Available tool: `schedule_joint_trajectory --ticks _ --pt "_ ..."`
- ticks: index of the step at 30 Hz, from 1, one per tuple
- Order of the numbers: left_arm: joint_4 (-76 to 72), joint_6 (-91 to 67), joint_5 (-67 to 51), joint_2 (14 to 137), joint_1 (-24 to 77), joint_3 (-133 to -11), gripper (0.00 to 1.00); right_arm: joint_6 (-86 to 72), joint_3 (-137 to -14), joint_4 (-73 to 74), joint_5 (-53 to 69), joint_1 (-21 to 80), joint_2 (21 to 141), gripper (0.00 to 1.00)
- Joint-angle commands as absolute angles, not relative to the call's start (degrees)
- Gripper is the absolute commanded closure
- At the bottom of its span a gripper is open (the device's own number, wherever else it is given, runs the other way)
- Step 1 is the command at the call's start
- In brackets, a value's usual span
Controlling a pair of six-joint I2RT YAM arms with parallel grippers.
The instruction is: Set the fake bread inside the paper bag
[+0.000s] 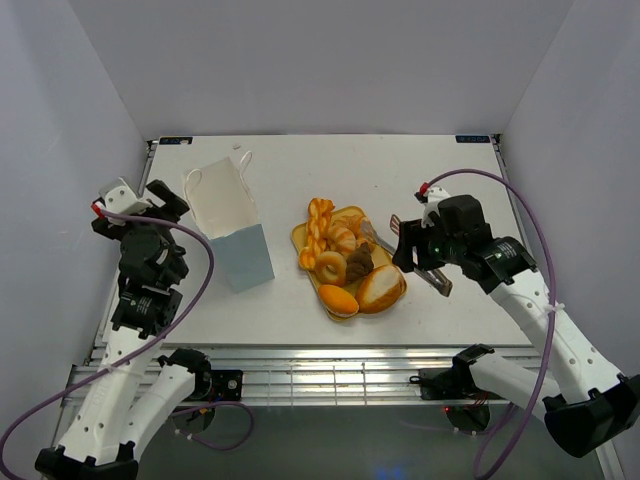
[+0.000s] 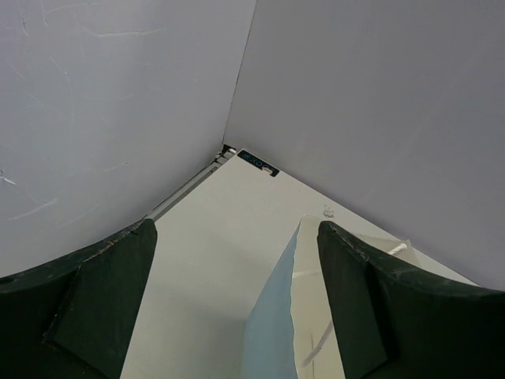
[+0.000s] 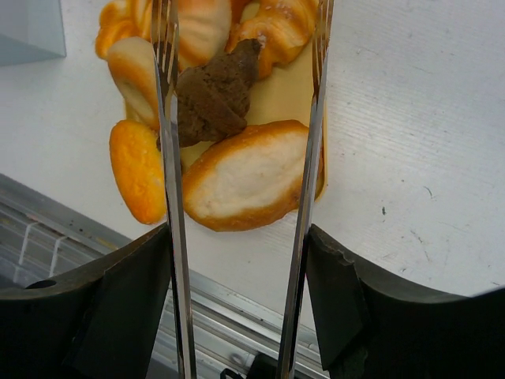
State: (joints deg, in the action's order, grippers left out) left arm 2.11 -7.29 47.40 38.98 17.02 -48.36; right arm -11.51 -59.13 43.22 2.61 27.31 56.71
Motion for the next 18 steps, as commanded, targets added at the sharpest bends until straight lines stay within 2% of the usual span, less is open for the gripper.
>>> schedule_joint_trajectory --ticks 1,18 --pt "1.75 -6.94 47.81 40.25 17.23 -48.6 0.07 -10.81 -58.8 43.5 6.94 28.04 54.49 0.3" --pt "1.93 -7.03 46.76 42.1 17.49 -48.34 0.07 -5.89 -53.53 43.51 9.31 31.2 53.44 0.36"
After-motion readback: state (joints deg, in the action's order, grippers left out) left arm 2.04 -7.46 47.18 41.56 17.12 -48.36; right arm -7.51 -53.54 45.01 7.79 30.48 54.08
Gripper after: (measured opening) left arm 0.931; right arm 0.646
